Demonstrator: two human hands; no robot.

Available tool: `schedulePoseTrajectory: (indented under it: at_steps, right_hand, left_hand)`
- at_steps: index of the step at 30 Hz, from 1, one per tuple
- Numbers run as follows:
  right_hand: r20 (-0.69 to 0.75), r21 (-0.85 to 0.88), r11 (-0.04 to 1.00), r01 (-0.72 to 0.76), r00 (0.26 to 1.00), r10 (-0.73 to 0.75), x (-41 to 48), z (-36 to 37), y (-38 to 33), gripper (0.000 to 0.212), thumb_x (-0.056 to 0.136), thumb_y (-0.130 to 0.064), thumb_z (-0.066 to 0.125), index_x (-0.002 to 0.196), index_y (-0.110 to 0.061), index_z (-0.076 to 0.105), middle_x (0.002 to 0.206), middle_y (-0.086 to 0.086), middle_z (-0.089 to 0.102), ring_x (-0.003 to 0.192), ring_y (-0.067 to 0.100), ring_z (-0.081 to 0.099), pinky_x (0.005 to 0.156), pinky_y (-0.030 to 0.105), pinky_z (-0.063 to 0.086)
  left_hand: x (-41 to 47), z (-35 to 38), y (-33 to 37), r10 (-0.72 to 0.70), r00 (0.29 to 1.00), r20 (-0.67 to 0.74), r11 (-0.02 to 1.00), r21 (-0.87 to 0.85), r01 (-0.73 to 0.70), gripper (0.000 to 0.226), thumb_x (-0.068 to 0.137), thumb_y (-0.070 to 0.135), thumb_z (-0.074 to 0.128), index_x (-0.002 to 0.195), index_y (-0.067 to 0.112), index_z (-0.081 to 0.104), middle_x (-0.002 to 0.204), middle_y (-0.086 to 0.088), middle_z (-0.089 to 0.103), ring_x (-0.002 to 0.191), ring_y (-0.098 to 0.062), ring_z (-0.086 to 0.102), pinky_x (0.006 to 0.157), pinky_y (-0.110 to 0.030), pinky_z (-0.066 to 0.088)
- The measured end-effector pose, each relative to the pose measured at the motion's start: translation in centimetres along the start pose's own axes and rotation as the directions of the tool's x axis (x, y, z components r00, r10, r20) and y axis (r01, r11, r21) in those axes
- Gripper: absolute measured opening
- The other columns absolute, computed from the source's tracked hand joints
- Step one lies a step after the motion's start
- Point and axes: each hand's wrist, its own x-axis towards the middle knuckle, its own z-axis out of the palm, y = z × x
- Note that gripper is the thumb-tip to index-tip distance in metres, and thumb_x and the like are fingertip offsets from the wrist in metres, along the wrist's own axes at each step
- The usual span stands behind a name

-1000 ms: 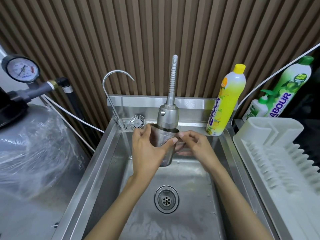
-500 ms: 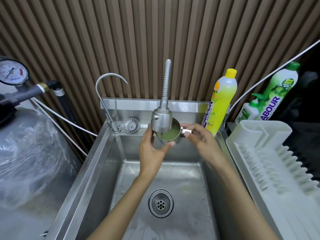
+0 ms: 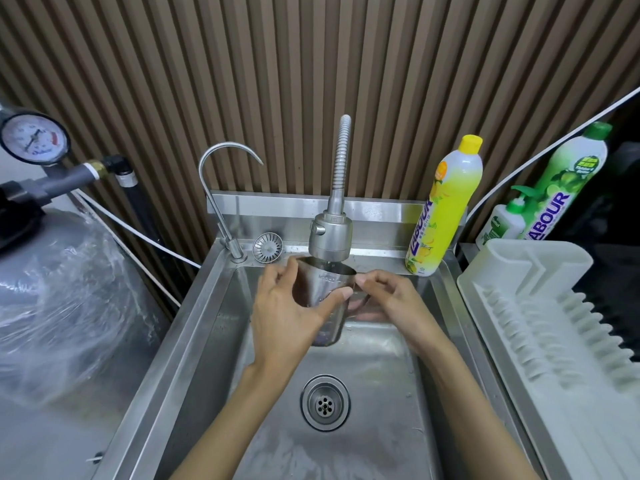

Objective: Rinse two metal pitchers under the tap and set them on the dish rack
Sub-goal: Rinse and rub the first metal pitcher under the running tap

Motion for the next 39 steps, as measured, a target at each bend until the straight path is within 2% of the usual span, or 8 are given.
schedulePoseTrajectory:
  at_steps: [3,10,17,21,25,30,35,39]
  right_hand:
    - [-0.103,-0.210,0.977,0.020,0.994,-0.043,-0.6,-0.5,-1.7,0.020,0.087,-0.024,0.063,0.078,-0.007,0.060,0.077,0.014,0.068,0.072,0.030,0.071,0.071,0.046,0.059]
    - [-0.104,-0.790,0.593,0.158,0.918,-0.383,-2.5,-0.4,-4.7,0.017,0.089,-0.029,0.058,0.080,-0.016,0.050,0.094,0.006,0.071,0.085,0.024,0.062,0.066,0.030,0.036]
    - [-0.105,-0.165,0.964,0.208,0.968,-0.227,-0.1,-0.3,-1.6,0.013,0.092,-0.011,0.054,0.082,-0.019,0.059,0.108,-0.016,0.065,0.092,0.002,0.063,0.082,0.016,0.046]
    - [-0.039,0.130,0.988,0.084,0.996,-0.080,1.1,0.8,0.8,0.012,0.093,-0.008,0.051,0.087,-0.010,0.061,0.101,0.010,0.065,0.100,0.018,0.058,0.099,0.036,0.046]
    - [0.014,0.215,0.976,0.034,0.999,-0.038,0.9,2.0,1.2,0.013,0.094,-0.010,0.048,0.094,-0.003,0.059,0.096,0.014,0.069,0.093,0.022,0.067,0.090,0.037,0.054]
    - [-0.020,0.036,0.999,0.006,1.000,-0.006,0.0,1.5,-0.2,0.018,0.092,-0.016,0.054,0.090,-0.002,0.064,0.077,0.008,0.072,0.069,0.021,0.071,0.065,0.035,0.060]
    - [-0.126,-0.232,0.972,-0.041,0.992,0.011,-1.2,-0.1,-3.1,0.019,0.088,-0.021,0.062,0.077,-0.005,0.064,0.080,0.020,0.071,0.066,0.028,0.071,0.063,0.042,0.060]
    - [-0.175,-0.760,0.650,0.000,0.963,-0.204,-2.5,-0.5,-5.5,0.019,0.087,-0.029,0.061,0.076,-0.013,0.060,0.074,0.005,0.064,0.076,0.024,0.058,0.067,0.031,0.041]
  left_hand:
    - [-0.3,0.2,0.0,-0.051,0.996,0.078,0.997,-0.059,0.056,0.078,0.047,0.075,0.058,0.097,0.016,0.068,0.079,0.003,0.054,0.075,-0.012,0.056,0.068,-0.014,0.036]
    - [-0.5,2.8,-1.0,-0.130,0.944,0.304,0.827,-0.492,0.272,0.054,0.052,0.041,0.087,0.100,0.026,0.068,0.092,0.008,0.075,0.094,-0.004,0.068,0.087,-0.021,0.051]
    - [1.4,3.4,-0.8,-0.046,0.997,0.057,0.793,-0.605,0.071,0.084,0.055,0.011,0.086,0.124,0.036,0.046,0.120,0.020,0.059,0.114,0.008,0.054,0.100,-0.012,0.039]
    - [2.0,1.7,-0.7,0.125,0.991,-0.038,0.906,-0.402,-0.130,0.082,0.060,0.007,0.084,0.128,0.030,0.043,0.123,0.023,0.047,0.110,0.023,0.043,0.095,-0.005,0.038]
    - [1.7,0.4,-0.9,0.149,0.983,-0.110,0.961,-0.219,-0.170,0.080,0.054,0.029,0.087,0.127,0.019,0.055,0.106,0.014,0.051,0.103,0.002,0.048,0.091,-0.003,0.034]
    - [1.3,-0.7,0.2,-0.032,0.998,-0.056,0.998,-0.058,0.029,0.080,0.050,0.057,0.082,0.114,0.013,0.064,0.088,0.001,0.047,0.086,-0.016,0.051,0.077,-0.023,0.043]
    - [1.4,-0.8,0.4,-0.112,0.971,0.209,0.986,-0.095,0.135,0.042,0.058,0.058,0.077,0.085,0.026,0.070,0.077,0.009,0.065,0.074,-0.001,0.062,0.073,-0.012,0.047]
    - [1.1,0.0,0.4,-0.135,0.900,0.415,0.947,-0.212,0.240,0.031,0.056,0.045,0.084,0.081,0.031,0.072,0.081,0.011,0.073,0.081,0.004,0.066,0.084,-0.015,0.051]
